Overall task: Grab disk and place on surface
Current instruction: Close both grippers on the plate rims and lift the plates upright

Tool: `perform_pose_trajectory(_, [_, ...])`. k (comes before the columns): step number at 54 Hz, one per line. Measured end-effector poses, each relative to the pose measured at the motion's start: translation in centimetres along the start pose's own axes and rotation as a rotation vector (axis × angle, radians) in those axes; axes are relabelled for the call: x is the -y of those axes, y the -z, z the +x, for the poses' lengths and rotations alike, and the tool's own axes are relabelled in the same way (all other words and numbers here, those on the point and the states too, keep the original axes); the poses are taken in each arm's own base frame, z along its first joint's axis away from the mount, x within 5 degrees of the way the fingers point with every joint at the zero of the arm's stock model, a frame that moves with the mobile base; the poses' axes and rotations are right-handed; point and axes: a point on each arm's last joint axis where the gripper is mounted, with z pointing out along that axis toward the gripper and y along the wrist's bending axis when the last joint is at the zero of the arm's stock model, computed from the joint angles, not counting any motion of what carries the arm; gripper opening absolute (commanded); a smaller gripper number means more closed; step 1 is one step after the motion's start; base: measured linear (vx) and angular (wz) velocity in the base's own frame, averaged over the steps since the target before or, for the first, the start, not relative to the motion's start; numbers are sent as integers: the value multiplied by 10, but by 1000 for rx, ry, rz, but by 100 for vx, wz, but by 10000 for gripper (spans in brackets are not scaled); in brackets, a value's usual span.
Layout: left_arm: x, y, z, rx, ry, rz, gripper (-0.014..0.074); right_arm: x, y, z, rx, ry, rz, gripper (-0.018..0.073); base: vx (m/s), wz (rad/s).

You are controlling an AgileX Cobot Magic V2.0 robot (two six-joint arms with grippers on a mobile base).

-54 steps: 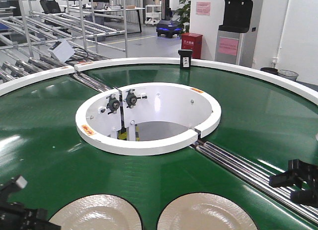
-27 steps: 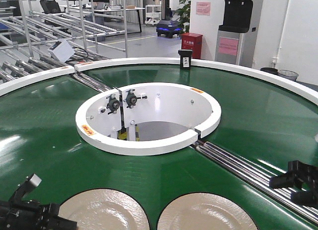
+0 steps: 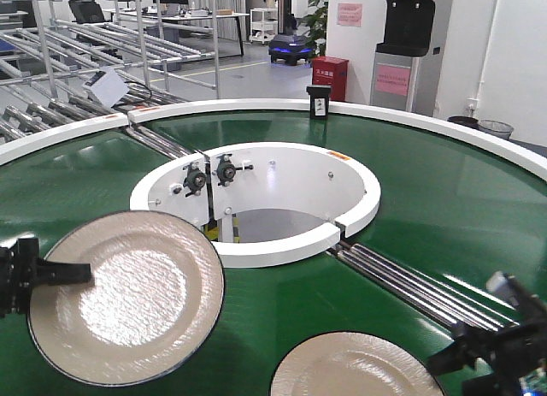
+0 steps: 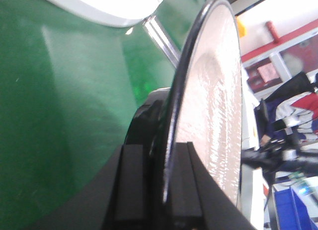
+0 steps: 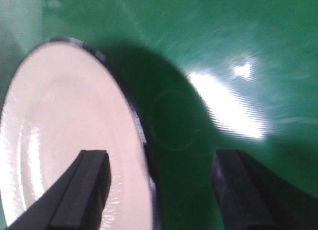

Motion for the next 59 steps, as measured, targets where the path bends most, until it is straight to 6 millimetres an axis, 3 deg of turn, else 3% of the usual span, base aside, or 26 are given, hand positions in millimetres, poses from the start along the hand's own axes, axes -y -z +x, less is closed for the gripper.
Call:
perform_pose_trajectory(10, [3,1,-2,13,15,19,-4,-17,-36,8,-73,22,-30,441,0,0])
perform_pose_trajectory(15, [4,1,-3,20,23,26,-4,-25,-50,12,-92,33,-51,276,0,0])
perform_pose_trajectory(20, [4,1,-3,21,36,27,-4,-29,-56,13,-96,21,-69,-7,0,0])
perform_pose_trajectory(28, [4,1,-3,21,50,28,-4,-38,-46,6,-41,-12,-119,-13,0,0])
perform_pose_trajectory(29, [3,1,-2,11,73,21,-4,-37,-32,5,-22,11,-102,-10,0,0])
perform_pose_trajectory(39, [7,2,-1,2,96,13,-4,-45,23,0,96,52,-99,-9,0,0])
perform_pose_trajectory(50, [41,18,-4,38,40,25,-4,-74,102,9,279,82,-175,-9,0,0])
perform_pose_trajectory(59, [64,28,-3,48,11,51,-4,-93,142,23,382,128,-196,-9,0,0])
